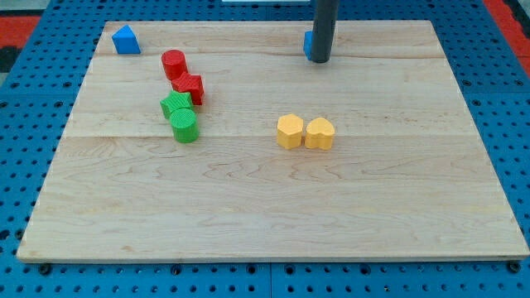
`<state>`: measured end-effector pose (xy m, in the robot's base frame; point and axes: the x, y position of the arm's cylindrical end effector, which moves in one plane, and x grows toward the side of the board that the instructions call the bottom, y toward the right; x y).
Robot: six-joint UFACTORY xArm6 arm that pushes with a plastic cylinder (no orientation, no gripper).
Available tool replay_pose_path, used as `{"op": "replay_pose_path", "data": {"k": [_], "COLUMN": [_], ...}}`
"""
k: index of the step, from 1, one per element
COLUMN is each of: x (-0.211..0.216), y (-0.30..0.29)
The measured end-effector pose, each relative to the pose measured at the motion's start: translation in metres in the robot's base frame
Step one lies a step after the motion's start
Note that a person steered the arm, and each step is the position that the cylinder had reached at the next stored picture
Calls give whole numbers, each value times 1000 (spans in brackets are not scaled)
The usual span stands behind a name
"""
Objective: Move the blue cube to the top center of the board
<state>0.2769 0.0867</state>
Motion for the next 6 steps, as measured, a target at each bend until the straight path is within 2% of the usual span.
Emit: {"op": "replay_pose_path", "data": {"k": [1, 2, 3, 4, 6], "x": [-12, -25, -39, -44, -44], "y": [52, 31, -51, -74, -77]}}
